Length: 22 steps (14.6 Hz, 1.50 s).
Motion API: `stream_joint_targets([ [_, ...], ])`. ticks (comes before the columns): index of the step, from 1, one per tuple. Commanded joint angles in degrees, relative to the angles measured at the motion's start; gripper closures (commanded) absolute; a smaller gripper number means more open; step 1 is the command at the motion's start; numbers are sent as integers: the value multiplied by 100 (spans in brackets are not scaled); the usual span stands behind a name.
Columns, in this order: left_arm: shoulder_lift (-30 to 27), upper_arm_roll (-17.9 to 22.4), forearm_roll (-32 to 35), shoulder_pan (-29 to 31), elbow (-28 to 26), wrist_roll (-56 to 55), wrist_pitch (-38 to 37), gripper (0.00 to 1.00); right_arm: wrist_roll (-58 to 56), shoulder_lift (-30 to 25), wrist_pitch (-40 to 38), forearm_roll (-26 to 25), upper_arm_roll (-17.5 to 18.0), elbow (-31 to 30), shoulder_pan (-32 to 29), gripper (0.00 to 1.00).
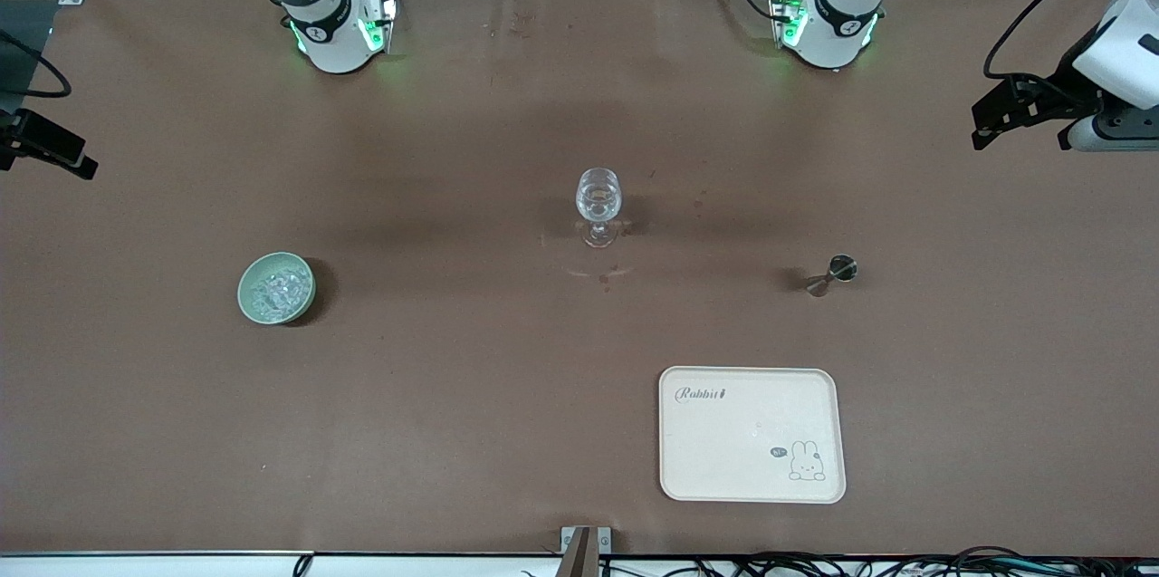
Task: Pour wine and add ice with both arms
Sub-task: 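Reach the right gripper to the green bowl while the left gripper reaches the jigger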
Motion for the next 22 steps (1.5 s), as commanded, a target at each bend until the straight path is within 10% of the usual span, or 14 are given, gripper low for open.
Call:
stream_joint_targets([
  [1, 44, 32, 90, 12, 147, 128, -117, 0, -20, -21, -14, -12, 26, 19, -9, 0],
  [12, 1721, 261, -454, 863, 1061, -597, -81, 0, -38, 101, 274, 14, 18, -217, -19, 0],
  [22, 3338, 234, -2404, 1304, 735, -2992, -117, 0, -82, 838, 3334, -21, 35, -2653, 439, 0],
])
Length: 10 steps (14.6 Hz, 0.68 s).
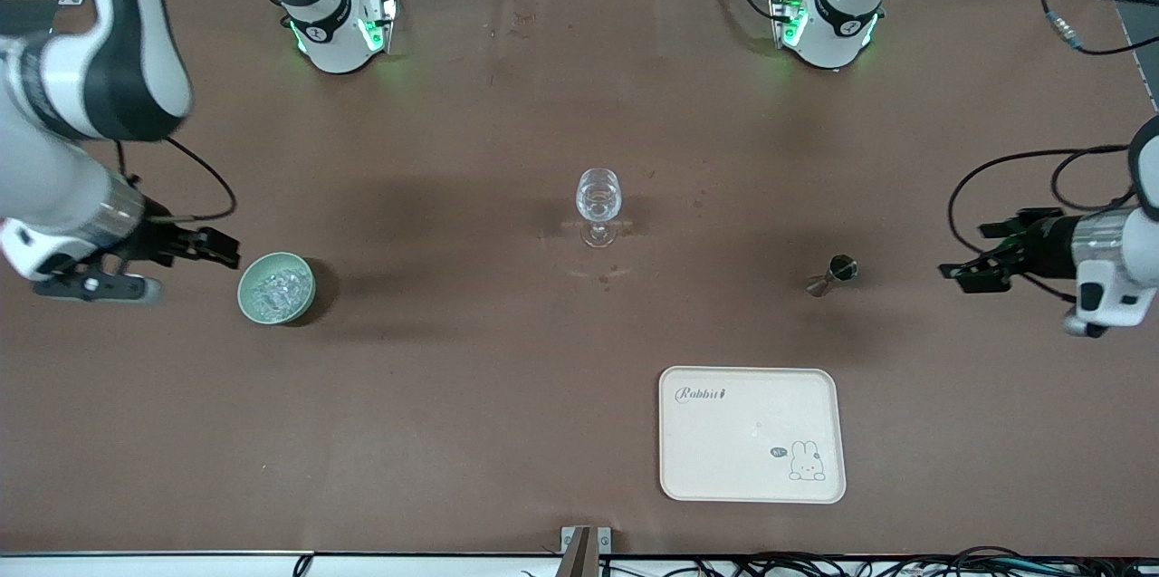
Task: Pour wine and add ice with both arms
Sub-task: 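Grasp an ice cube with the right gripper while the left gripper grasps the jigger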
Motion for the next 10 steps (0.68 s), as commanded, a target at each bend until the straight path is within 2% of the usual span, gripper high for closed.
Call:
stream_joint_targets([
  [1, 513, -9, -673, 253, 64, -105, -55, 1, -63, 265, 394, -26, -3, -171, -52, 0],
  [4, 1058, 0, -1228, 280, 82, -114, 33, 4, -98, 477, 1262, -26, -12, -652, -157, 0],
  [6, 1402, 0, -1518, 315, 90, -114, 112, 8, -622, 574, 2008, -35, -3, -1083, -393, 0],
  [10, 1719, 9, -1800, 297, 99, -114, 121, 14, -793, 899, 2888, -35, -3, -1487, -465, 0],
])
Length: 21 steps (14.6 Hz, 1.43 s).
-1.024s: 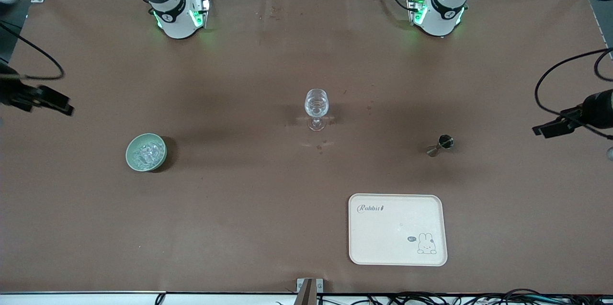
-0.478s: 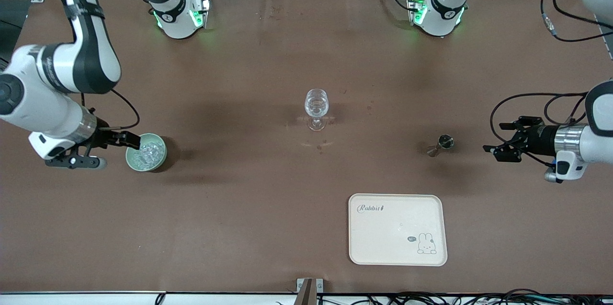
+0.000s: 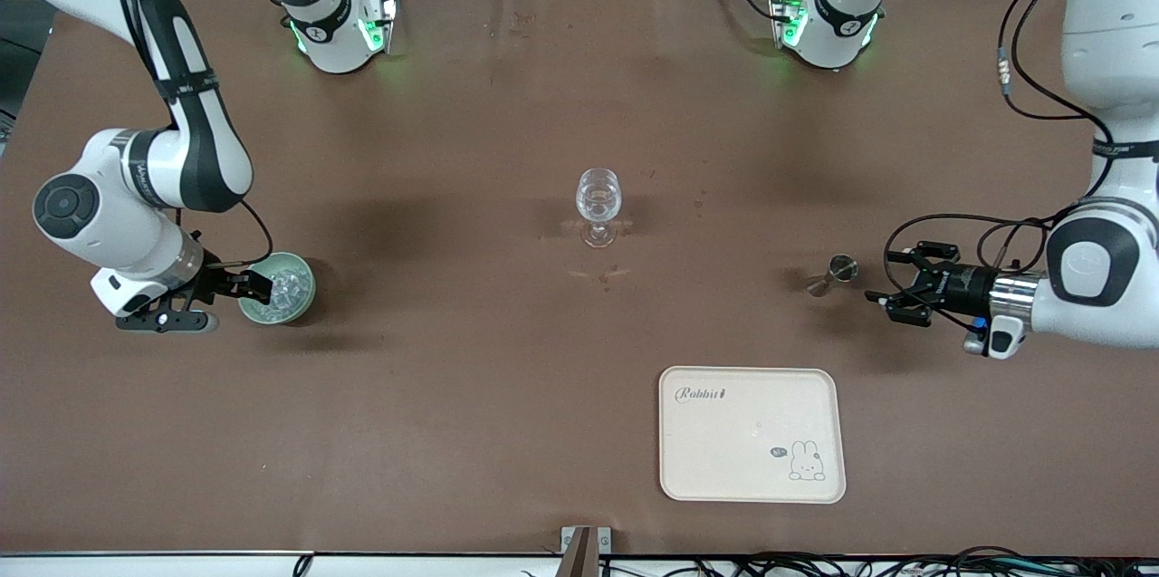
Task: Pour wine and add ice with both arms
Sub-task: 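Grasp an ice cube with the right gripper while the left gripper grasps the jigger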
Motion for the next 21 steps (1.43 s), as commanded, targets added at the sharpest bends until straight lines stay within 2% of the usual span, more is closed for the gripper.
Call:
stream_joint_targets([
  [1, 193, 1, -181, 31, 118, -91, -18, 14, -76, -9, 730, -32, 58, -529, 2, 0],
  [2, 254, 1, -242, 83, 110, -91, -18, 15, -67, 0, 960, -32, 58, -688, 11, 0],
  [5, 457, 1, -506, 84, 118, -91, -18, 18, -59, -26, 953, -23, 76, -891, 29, 4],
  [10, 659, 1, -875, 84, 110, -214, -9, 22, -59, -18, 944, -23, 111, -953, 55, 24],
  [11, 703, 1, -980, 84, 110, -319, -9, 22, -59, -18, 936, -23, 111, -962, 64, 25],
  [14, 712, 1, -1007, 75, 92, -487, -18, 28, -85, -18, 778, -5, 120, -962, 55, 33],
  [21, 809, -17, -999, 31, 39, -329, -53, 30, -59, -9, 786, 21, 120, -953, 46, 45],
])
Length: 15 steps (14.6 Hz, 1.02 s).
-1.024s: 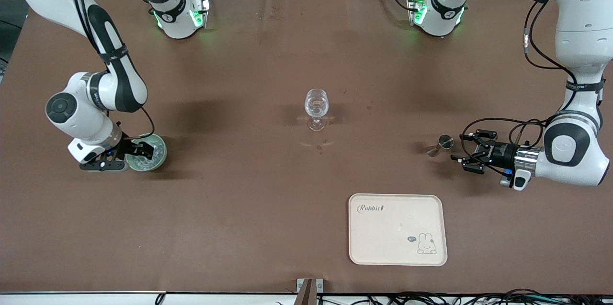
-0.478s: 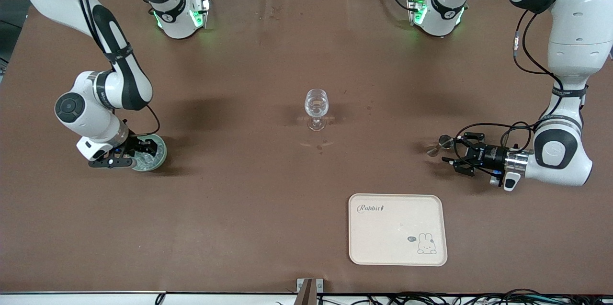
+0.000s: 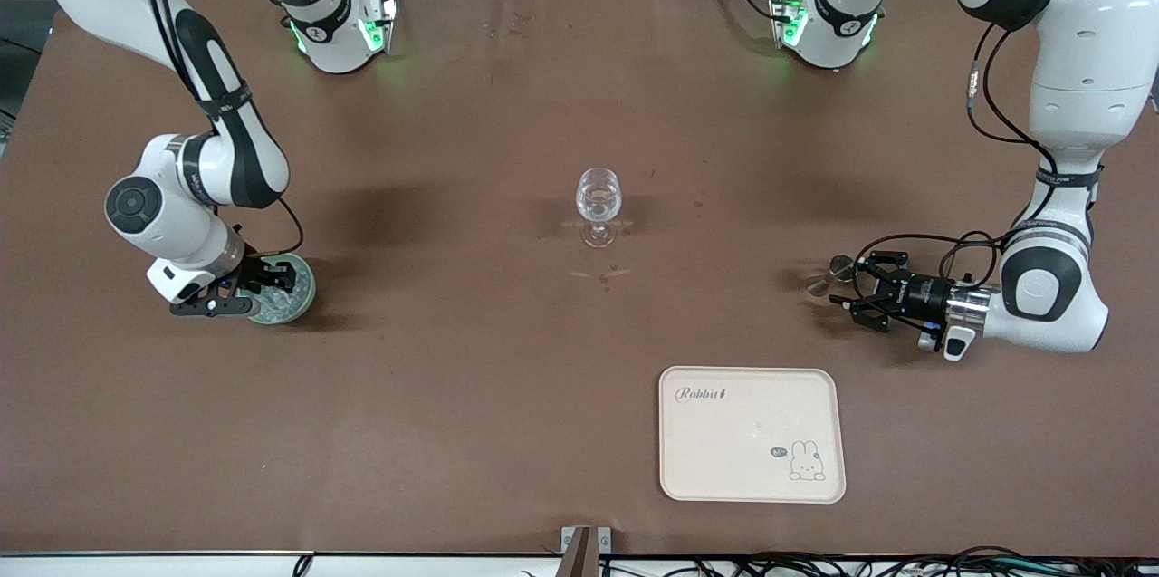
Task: Pour wine and add ice with both arms
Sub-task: 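Grasp an ice cube with the right gripper while the left gripper grasps the jigger, then lift the ice cube with the right gripper while the left gripper lifts the jigger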
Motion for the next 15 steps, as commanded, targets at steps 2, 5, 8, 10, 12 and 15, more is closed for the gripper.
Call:
stream_joint_targets([
  [2, 33, -23, -89, -23, 22, 28, -49, 32, -27, -151, 3, 21, 22, -177, -5, 47],
  [5, 94, -32, -89, -23, 22, 63, -58, 35, -27, -143, 3, 21, 22, -177, -5, 52],
  [8, 121, -50, -89, -23, 22, 80, -58, 38, -27, -143, 11, 21, 22, -177, 4, 61],
  [10, 121, -67, -89, -23, 22, 115, -66, 40, -9, -108, 11, 21, 22, -177, 48, 66],
  [12, 121, -94, -89, -23, 22, 115, -75, 44, 8, -107, 11, 21, 22, -177, 57, 70],
  [15, 112, -94, -89, -14, 31, 124, -163, 49, 17, -107, 3, 21, 22, -168, 57, 84],
])
